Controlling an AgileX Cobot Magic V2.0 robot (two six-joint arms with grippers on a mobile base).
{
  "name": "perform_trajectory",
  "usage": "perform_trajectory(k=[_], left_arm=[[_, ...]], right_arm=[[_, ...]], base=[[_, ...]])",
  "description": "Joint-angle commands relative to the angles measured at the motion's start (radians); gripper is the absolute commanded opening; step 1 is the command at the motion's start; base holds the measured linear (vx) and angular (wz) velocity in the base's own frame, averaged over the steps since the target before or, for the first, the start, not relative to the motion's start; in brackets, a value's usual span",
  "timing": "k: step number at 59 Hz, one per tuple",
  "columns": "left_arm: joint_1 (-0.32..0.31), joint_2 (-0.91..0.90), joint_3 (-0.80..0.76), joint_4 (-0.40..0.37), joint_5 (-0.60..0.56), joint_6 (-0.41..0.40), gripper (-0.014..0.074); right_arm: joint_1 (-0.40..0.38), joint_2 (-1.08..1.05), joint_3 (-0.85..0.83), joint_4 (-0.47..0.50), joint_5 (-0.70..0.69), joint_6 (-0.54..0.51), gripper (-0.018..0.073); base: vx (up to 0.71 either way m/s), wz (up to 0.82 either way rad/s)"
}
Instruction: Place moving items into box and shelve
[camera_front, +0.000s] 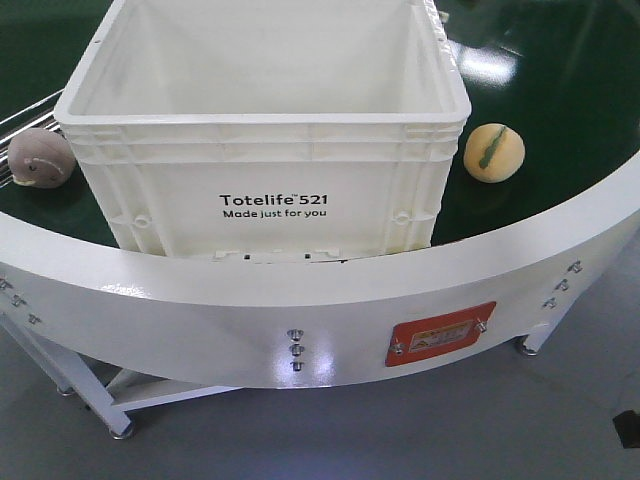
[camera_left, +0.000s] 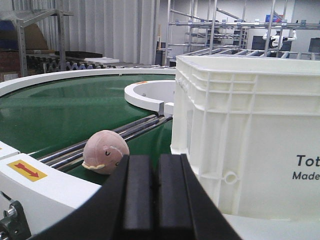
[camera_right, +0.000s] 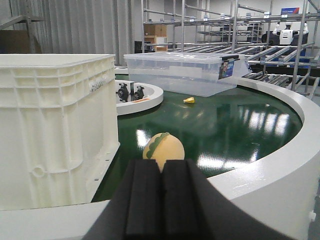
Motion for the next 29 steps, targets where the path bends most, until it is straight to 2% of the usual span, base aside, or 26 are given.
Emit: perform_trajectory(k=[1,29], left_arm=[[0.003,-0.014,0.025,-0.003,-0.08,-0.009,-0.0013],[0.003,-0.014,0.025,-0.003,-0.08,-0.009,-0.0013]], right_arm=[[-0.006,-0.014,0.018,-0.001,-0.087,-0.011,-0.0015],[-0.006,-0.014,0.018,-0.001,-0.112,-0.011,-0.0015]], base=[[0.0,0.0],[0.0,0.0]])
